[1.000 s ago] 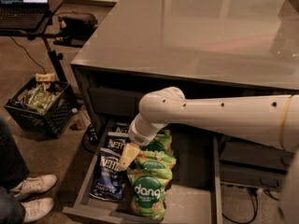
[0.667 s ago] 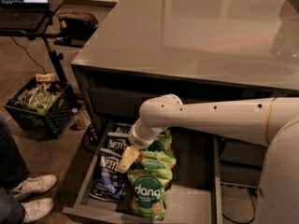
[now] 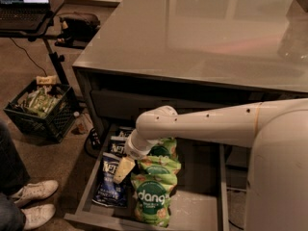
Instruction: Pick blue chip bag from middle drawer and place on counter
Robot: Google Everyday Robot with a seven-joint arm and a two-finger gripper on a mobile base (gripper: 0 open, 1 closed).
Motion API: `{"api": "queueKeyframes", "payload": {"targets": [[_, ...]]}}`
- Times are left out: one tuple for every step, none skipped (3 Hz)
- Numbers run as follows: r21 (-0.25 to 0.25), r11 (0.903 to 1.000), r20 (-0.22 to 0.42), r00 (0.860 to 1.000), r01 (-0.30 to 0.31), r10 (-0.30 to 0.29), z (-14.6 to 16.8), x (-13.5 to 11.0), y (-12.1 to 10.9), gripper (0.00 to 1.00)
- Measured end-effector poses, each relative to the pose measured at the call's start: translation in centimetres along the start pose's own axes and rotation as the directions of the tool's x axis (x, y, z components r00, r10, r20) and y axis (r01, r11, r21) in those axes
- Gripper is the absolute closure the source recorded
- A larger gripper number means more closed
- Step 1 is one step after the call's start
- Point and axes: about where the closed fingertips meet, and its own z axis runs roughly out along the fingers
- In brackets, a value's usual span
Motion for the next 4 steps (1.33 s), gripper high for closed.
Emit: {"api": "queueKeyframes", "payload": {"targets": [[-0.008, 0.9999, 0.013, 1.0, 0.011, -0.011, 2.0, -1.0, 0.0, 0.07], [-0.037, 0.9993, 0.014, 1.0, 0.004, -0.003, 3.9, -1.3, 0.0, 0.15], [-0.069, 0.9974, 0.002, 1.0, -0.02, 0.02, 5.8, -0.9, -0.2, 0.16], [-0.101, 0.9941, -0.018, 0.999, -0.04, 0.039, 7.4, -0.2, -0.7, 0.17]]}}
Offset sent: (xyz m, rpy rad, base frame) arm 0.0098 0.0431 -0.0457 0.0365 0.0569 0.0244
